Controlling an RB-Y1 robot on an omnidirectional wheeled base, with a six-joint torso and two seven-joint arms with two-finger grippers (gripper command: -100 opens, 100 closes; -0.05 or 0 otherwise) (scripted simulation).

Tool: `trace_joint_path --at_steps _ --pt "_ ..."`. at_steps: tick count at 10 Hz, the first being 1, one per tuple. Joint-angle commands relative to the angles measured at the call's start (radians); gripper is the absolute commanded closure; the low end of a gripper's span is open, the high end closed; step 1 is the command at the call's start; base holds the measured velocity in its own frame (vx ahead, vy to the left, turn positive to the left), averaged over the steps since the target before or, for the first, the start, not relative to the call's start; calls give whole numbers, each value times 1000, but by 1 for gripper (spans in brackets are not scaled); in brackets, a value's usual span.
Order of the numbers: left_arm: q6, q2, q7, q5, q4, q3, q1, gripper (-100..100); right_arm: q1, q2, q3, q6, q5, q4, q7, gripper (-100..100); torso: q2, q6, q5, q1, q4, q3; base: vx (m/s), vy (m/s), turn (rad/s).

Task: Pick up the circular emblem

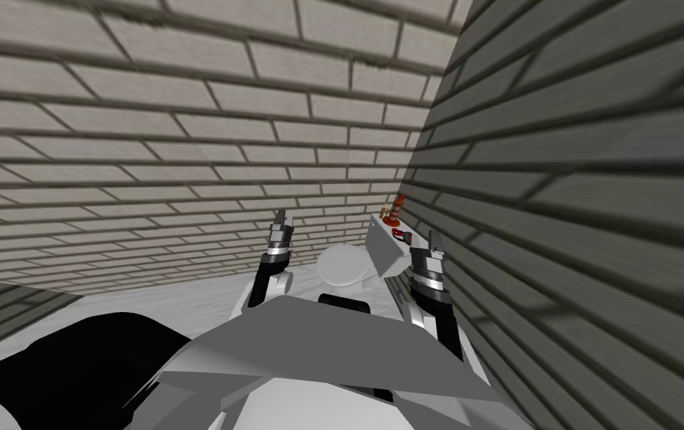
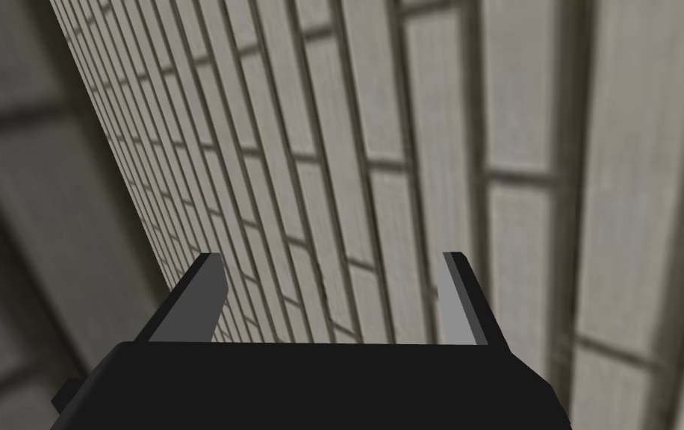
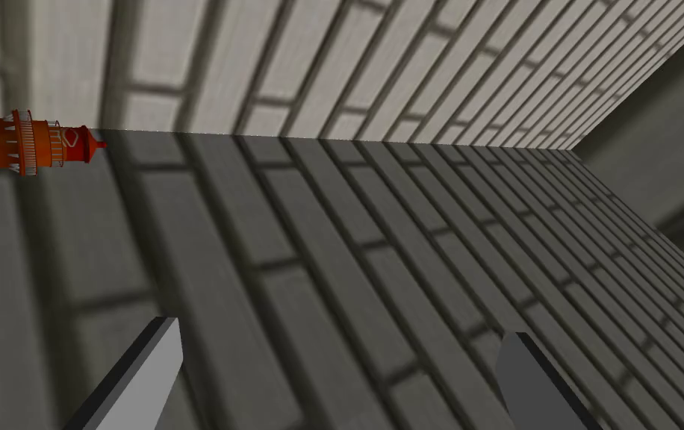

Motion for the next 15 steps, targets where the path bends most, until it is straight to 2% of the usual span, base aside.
trace_joint_path --at_steps 1,7,8,10,11,14,15 --pt "0 0 0 0 0 0 0 0 3 -32 -1 5 4 2 -3 -100 0 0 0 0 0 0 0 0 0" --pt "0 0 0 0 0 0 0 0 31 -207 -15 59 39 17 -37 -100 -1 0 0 -1 0 0 8 -5 18" --pt "0 0 0 0 0 0 0 0 31 -220 -15 59 39 17 -37 -100 -1 0 0 -1 0 0 8 -4 7" --pt "0 0 0 0 0 0 0 0 44 -284 -21 85 57 24 -54 -100 -1 0 0 0 0 0 9 -3 25" --pt "0 0 0 0 0 0 0 0 44 -294 -21 85 57 24 -54 -100 -1 0 0 -1 0 0 9 -4 9" --pt "0 0 0 0 0 0 0 0 67 -396 -32 129 86 33 -82 -100 -1 0 0 -1 0 0 13 -3 29" --pt "0 0 0 0 0 0 0 0 67 -411 -32 129 86 33 -82 -100 -1 0 0 -1 0 -1 13 -4 8"
